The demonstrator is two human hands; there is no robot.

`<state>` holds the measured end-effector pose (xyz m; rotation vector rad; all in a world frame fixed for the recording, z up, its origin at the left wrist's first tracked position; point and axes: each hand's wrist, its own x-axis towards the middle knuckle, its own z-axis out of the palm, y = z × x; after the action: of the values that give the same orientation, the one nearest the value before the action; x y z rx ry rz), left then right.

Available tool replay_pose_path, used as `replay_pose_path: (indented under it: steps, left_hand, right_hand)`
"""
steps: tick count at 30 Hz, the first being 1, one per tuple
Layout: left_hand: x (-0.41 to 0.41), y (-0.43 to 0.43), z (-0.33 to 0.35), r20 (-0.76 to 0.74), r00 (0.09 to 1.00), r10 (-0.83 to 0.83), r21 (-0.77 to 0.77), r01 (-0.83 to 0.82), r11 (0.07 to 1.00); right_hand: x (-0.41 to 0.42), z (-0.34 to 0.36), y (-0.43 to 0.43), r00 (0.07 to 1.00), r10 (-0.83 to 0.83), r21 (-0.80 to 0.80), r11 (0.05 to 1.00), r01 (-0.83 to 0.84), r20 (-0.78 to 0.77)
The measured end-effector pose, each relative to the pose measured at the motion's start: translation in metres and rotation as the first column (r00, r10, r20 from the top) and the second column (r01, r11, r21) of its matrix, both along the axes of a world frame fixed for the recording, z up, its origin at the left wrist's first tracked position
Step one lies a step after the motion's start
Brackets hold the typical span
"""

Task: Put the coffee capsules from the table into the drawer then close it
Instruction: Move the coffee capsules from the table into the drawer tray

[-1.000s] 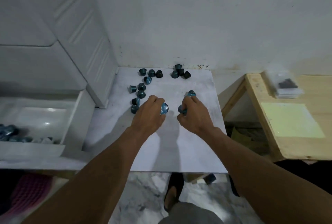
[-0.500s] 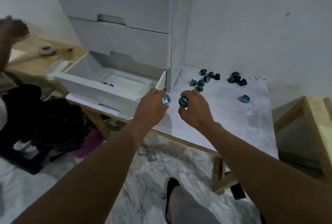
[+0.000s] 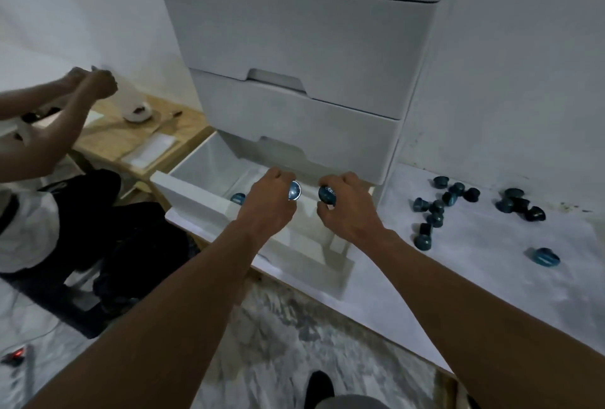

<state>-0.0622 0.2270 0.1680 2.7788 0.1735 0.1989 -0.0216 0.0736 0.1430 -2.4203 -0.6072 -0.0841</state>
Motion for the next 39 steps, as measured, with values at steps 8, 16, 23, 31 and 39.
replay_pose_path:
  steps: [8, 16, 23, 31, 39]
  left_hand:
    - [0.067, 0.062, -0.020, -0.176, 0.983, -0.051, 0.029, 0.057, 0.998]
    - [0.121, 0.115, -0.055, -0.364, 0.889, -0.278, 0.022, 0.307, 0.952]
    - [0.155, 0.137, -0.081, -0.470, 0.718, -0.513, -0.087, 0.541, 0.837]
    - [0.160, 0.144, -0.103, -0.550, 0.569, -0.611, -0.145, 0.656, 0.741]
    - [0.169, 0.146, -0.108, -0.536, 0.535, -0.653, -0.200, 0.671, 0.714]
  right_hand:
    - [0.055, -0.027, 0.051, 0.989, 0.009, -0.125, 0.992, -0.028, -0.145]
    - [0.081, -0.059, 0.096, 0.938, -0.140, -0.215, 0.974, 0.072, -0.317]
    - [0.078, -0.081, 0.129, 0.840, -0.320, -0.297, 0.934, 0.200, -0.439]
    - [0.071, -0.084, 0.140, 0.786, -0.392, -0.371, 0.901, 0.224, -0.479]
    - [0.073, -0.081, 0.138, 0.744, -0.439, -0.338, 0.893, 0.299, -0.503]
